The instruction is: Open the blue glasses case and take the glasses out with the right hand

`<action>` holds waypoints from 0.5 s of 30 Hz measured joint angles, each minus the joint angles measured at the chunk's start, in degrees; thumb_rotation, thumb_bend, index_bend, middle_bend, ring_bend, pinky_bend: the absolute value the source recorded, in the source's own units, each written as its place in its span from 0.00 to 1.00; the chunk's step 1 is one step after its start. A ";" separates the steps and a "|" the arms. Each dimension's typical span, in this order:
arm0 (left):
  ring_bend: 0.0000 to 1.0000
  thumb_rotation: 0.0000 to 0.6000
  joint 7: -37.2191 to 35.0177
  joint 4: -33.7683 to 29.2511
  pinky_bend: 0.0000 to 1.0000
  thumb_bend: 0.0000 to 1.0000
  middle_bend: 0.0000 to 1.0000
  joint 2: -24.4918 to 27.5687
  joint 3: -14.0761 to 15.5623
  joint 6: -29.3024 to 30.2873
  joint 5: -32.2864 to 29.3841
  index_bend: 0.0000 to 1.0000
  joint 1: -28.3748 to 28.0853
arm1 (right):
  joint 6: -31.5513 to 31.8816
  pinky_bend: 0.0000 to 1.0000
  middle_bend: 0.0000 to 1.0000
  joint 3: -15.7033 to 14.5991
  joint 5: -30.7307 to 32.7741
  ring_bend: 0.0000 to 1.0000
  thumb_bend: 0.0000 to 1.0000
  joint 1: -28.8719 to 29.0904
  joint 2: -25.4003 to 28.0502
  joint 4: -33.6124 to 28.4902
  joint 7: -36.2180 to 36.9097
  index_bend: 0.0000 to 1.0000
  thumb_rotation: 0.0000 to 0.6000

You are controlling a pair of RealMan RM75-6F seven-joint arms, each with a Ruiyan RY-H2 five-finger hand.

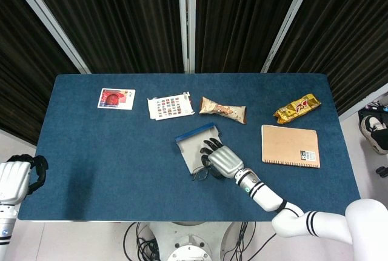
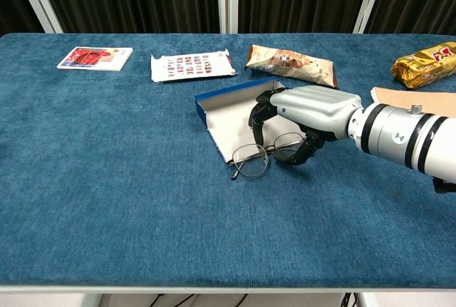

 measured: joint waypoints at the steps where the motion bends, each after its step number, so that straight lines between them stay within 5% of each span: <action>1: 0.45 1.00 -0.04 0.00 0.44 0.58 0.64 0.02 0.01 0.00 0.02 0.66 0.00 | -0.08 0.00 0.23 0.09 0.12 0.00 0.38 0.01 -0.18 0.23 0.01 0.50 1.00; 9: 0.45 1.00 -0.14 0.01 0.44 0.58 0.64 0.02 0.00 0.01 -0.01 0.66 0.01 | 0.94 0.00 0.33 0.68 -1.24 0.00 0.48 0.04 -1.66 1.78 1.45 0.76 1.00; 15: 0.45 1.00 -0.05 -0.02 0.44 0.58 0.64 0.01 0.00 -0.03 0.02 0.66 -0.03 | 3.38 0.00 0.34 -0.42 -7.55 0.00 0.48 0.21 0.02 0.00 4.14 0.79 1.00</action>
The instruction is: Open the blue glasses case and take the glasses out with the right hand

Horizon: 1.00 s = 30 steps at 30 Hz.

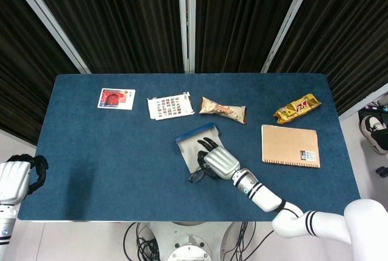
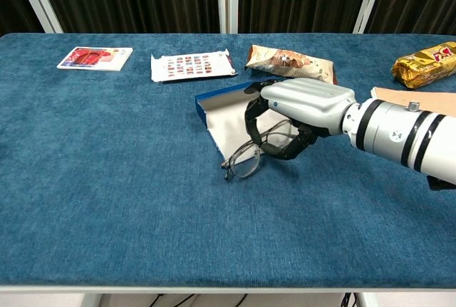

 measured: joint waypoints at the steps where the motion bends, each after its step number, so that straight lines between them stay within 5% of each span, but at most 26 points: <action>1: 0.45 1.00 0.07 -0.03 0.44 0.58 0.64 0.00 0.01 0.02 0.01 0.66 0.01 | 0.14 0.00 0.34 -0.22 -1.24 0.00 0.48 0.27 0.38 -0.49 0.56 0.80 1.00; 10: 0.45 1.00 -0.02 -0.04 0.44 0.58 0.64 0.03 -0.01 0.04 -0.10 0.66 0.06 | -2.24 0.00 0.31 -0.09 -8.58 0.00 0.48 7.14 -1.61 -1.03 2.91 0.71 1.00; 12: 0.45 1.00 -0.13 -0.02 0.44 0.58 0.64 0.05 -0.01 0.02 -0.10 0.66 0.05 | -3.49 0.00 0.27 0.40 -8.62 0.00 0.48 8.36 -3.47 0.45 2.00 0.59 1.00; 14: 0.45 1.00 -0.24 0.02 0.44 0.58 0.64 0.07 -0.01 0.01 -0.08 0.66 0.05 | -4.44 0.00 0.19 0.65 -8.45 0.00 0.48 8.93 -4.49 1.33 0.62 0.30 1.00; 16: 0.45 1.00 -0.34 0.04 0.44 0.58 0.64 0.08 -0.01 -0.03 -0.07 0.66 0.03 | -5.54 0.00 0.12 0.69 -8.04 0.00 0.47 9.34 -4.98 1.48 -1.30 0.11 1.00; 18: 0.45 1.00 -0.36 0.07 0.44 0.58 0.64 0.08 -0.01 -0.04 -0.07 0.66 0.02 | -6.16 0.00 0.07 0.62 -7.31 0.00 0.46 9.34 -4.80 0.93 -3.39 0.01 1.00; 23: 0.45 1.00 -0.15 0.15 0.44 0.58 0.64 0.00 -0.02 -0.08 -0.11 0.66 -0.01 | -3.27 0.00 0.05 0.37 -5.76 0.00 0.41 6.74 -1.86 -2.42 -8.04 0.00 1.00; 30: 0.45 1.00 0.31 -0.01 0.44 0.58 0.64 -0.02 0.02 0.04 0.00 0.66 0.02 | 10.50 0.00 0.09 -0.58 -2.02 0.00 0.30 -4.09 10.05 -11.74 -12.02 0.00 1.00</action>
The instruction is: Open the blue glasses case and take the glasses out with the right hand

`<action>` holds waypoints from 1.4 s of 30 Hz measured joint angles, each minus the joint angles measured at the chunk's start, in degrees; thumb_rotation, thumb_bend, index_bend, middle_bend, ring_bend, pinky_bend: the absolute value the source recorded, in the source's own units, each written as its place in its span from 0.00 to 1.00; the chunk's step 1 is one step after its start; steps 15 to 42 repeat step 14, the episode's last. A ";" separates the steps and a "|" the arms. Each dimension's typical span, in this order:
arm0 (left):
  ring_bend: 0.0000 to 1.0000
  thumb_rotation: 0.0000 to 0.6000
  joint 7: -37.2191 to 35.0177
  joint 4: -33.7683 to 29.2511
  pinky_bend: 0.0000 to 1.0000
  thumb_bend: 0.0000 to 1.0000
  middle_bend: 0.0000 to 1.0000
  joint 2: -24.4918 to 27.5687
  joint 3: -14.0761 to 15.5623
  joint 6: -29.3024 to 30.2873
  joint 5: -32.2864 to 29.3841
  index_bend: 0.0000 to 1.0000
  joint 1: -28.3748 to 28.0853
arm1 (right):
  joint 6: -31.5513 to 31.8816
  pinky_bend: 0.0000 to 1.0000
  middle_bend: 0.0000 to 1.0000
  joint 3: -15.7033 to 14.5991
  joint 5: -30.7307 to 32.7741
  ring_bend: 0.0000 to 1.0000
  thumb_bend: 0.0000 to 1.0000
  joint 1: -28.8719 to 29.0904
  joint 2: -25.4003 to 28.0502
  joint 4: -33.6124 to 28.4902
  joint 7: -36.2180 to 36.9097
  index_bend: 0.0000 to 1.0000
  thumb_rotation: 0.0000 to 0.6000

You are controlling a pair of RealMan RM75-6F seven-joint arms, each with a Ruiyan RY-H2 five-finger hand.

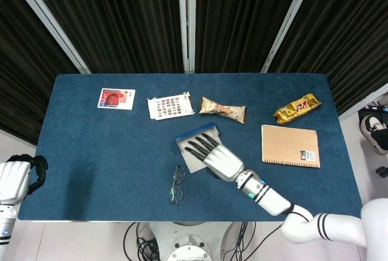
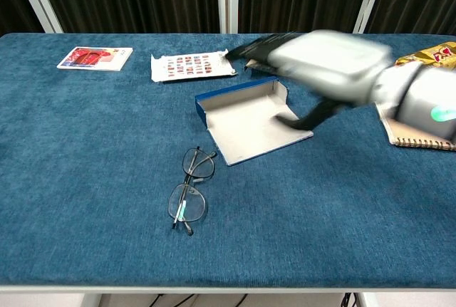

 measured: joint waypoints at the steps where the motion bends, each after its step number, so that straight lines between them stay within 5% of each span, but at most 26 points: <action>1: 0.45 1.00 0.12 -0.04 0.44 0.58 0.64 -0.02 0.01 0.04 0.02 0.66 0.01 | 2.01 0.00 0.09 -0.26 0.49 0.00 0.28 -1.70 1.88 -1.34 -0.45 0.00 1.00; 9: 0.45 1.00 0.78 -0.15 0.44 0.58 0.64 -0.14 -0.01 0.23 -0.03 0.66 0.09 | 18.01 0.00 0.08 -5.25 3.42 0.00 0.24 -18.25 18.47 -11.34 1.80 0.00 1.00; 14: 0.45 1.00 1.04 -0.17 0.44 0.58 0.64 -0.20 -0.02 0.31 -0.03 0.66 0.11 | 24.86 0.00 0.07 -8.40 2.85 0.00 0.24 -26.12 23.30 -13.19 8.46 0.00 1.00; 42: 0.45 1.00 1.04 -0.17 0.44 0.58 0.64 -0.20 -0.02 0.31 -0.03 0.66 0.11 | 24.86 0.00 0.07 -8.40 2.85 0.00 0.24 -26.12 23.30 -13.19 8.46 0.00 1.00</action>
